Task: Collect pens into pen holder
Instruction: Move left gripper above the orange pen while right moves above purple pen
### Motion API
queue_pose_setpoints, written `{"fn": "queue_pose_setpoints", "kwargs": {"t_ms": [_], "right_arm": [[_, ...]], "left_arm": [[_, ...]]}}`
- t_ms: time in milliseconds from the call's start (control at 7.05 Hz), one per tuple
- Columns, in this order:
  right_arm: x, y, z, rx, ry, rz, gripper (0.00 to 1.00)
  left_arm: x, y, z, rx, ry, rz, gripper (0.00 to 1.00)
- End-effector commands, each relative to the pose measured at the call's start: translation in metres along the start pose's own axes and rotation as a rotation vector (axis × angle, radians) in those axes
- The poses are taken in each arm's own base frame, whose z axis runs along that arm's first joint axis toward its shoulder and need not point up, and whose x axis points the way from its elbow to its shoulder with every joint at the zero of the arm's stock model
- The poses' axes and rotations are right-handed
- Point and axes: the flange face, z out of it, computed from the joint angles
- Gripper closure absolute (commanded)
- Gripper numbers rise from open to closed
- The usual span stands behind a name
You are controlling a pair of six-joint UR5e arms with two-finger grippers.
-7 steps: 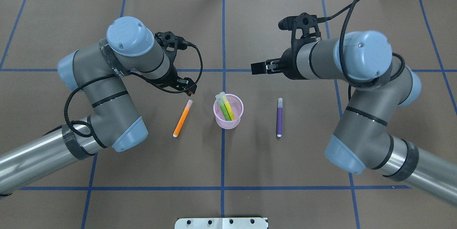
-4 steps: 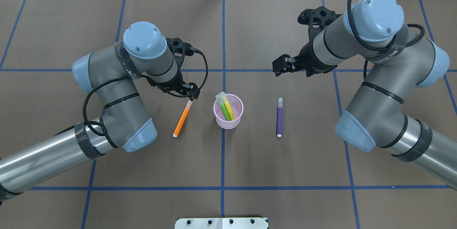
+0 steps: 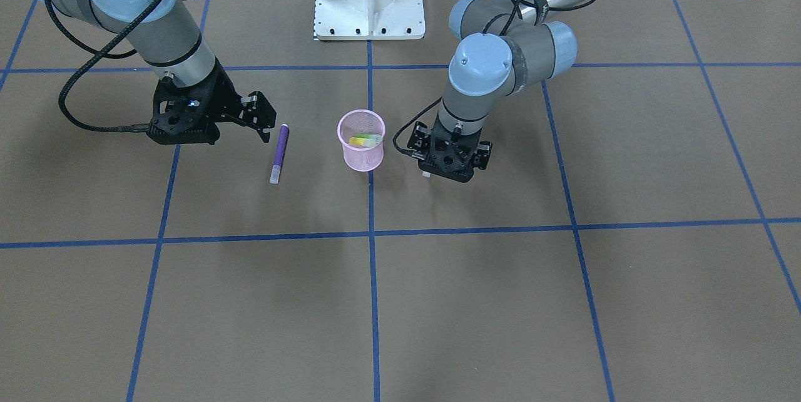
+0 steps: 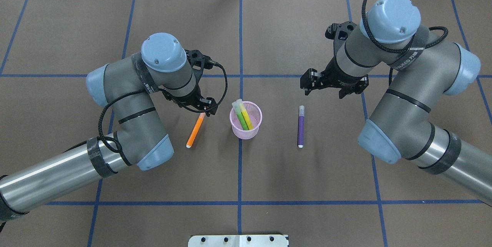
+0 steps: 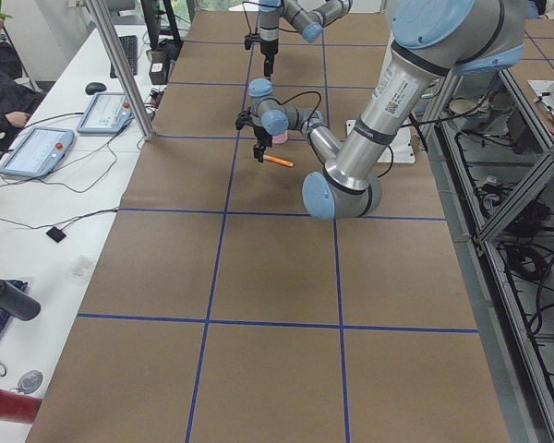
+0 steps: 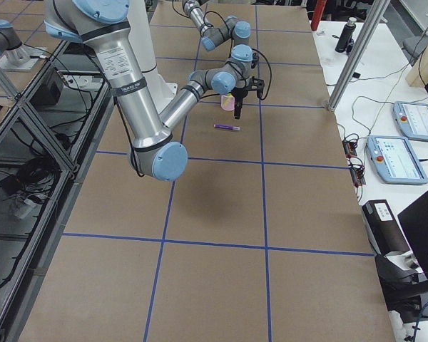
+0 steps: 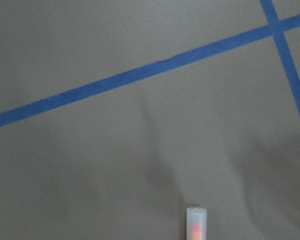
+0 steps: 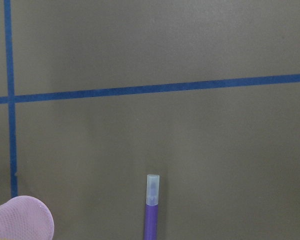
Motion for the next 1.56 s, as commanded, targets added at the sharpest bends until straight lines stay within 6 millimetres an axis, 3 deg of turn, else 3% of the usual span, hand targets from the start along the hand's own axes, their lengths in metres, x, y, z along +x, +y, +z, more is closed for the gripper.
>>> {"fn": "queue_pose_setpoints", "kwargs": {"t_ms": [0, 142, 709, 1277, 1418], "right_arm": [[0.001, 0.001, 0.015, -0.021, 0.021, 0.004, 0.0], [0.0, 0.002, 0.016, -0.022, 0.021, 0.003, 0.0], [0.0, 0.003, 0.021, -0.029, 0.027, 0.003, 0.0], [0.0, 0.003, 0.021, -0.031, 0.026, 0.003, 0.0], [0.0, 0.003, 0.021, -0.031, 0.026, 0.003, 0.0]], "left_arm": [[0.013, 0.01, 0.009, -0.017, 0.005, 0.012, 0.17], [0.012, 0.01, 0.01, -0.018, 0.004, 0.011, 0.23], [0.008, 0.009, 0.025, -0.022, -0.009, 0.011, 0.29], [0.011, 0.007, 0.024, -0.017, -0.011, 0.013, 0.54], [0.011, 0.007, 0.025, -0.018, -0.012, 0.014, 0.55]]}}
